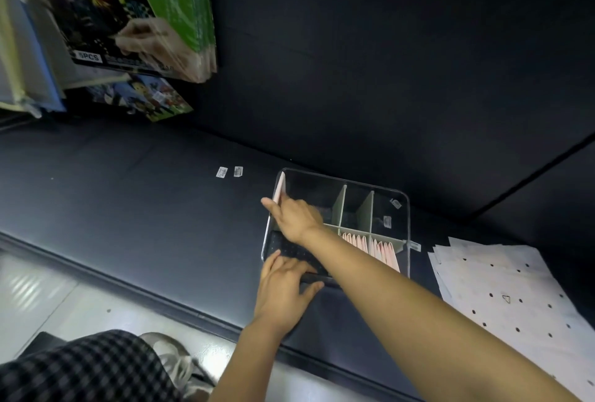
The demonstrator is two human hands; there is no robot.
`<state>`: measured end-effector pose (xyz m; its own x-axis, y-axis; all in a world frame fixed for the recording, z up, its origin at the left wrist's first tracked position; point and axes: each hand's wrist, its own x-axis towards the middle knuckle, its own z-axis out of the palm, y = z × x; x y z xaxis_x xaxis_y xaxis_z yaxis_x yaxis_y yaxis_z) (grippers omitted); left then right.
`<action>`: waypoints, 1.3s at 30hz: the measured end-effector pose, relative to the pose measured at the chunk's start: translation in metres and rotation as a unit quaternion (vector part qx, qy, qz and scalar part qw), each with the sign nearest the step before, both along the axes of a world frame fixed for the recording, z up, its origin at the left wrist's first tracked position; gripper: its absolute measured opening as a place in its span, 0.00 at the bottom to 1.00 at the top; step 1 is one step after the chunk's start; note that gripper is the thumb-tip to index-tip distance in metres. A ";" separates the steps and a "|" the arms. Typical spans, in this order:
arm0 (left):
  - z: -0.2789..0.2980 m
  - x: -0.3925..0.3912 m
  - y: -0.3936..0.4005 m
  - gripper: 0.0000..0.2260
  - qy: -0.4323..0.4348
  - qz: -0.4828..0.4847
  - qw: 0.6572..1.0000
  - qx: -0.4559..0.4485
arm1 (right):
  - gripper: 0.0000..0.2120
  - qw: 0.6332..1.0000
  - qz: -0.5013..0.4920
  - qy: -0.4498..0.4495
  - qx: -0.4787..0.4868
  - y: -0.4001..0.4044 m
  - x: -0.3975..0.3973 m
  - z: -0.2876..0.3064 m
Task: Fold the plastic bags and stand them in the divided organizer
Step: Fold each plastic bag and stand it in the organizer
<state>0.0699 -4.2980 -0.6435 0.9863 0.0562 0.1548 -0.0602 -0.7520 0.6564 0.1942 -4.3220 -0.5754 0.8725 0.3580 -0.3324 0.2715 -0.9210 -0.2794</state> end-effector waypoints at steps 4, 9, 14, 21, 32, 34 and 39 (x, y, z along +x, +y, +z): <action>0.000 0.005 0.004 0.09 0.001 -0.001 1.000 0.003 | 0.37 0.999 0.019 0.026 -0.015 -0.005 -0.001 -0.002; 0.006 0.015 0.013 0.06 -0.002 0.037 0.999 0.011 | 0.29 0.996 0.072 -0.046 -0.027 -0.039 -0.004 0.004; 0.018 0.019 0.010 0.05 0.022 0.062 0.997 0.045 | 0.23 0.988 0.100 -0.087 0.073 -0.113 -0.021 0.019; 0.043 0.002 -0.064 0.03 -0.080 -0.044 0.994 0.056 | 0.22 0.993 -0.025 -0.093 0.060 -0.320 -0.088 0.009; -0.006 -0.050 -0.150 0.25 0.174 -0.329 0.906 0.200 | 0.35 0.993 -0.103 0.027 0.052 -0.469 -0.193 -0.061; -0.009 -0.054 -0.150 0.26 0.180 -0.327 0.906 0.197 | 0.23 0.983 -0.143 -0.022 0.113 -0.468 -0.199 -0.074; -0.006 -0.059 -0.156 0.28 0.194 -0.316 0.910 0.185 | 0.07 0.953 -0.230 -0.059 0.189 -0.457 -0.188 -0.071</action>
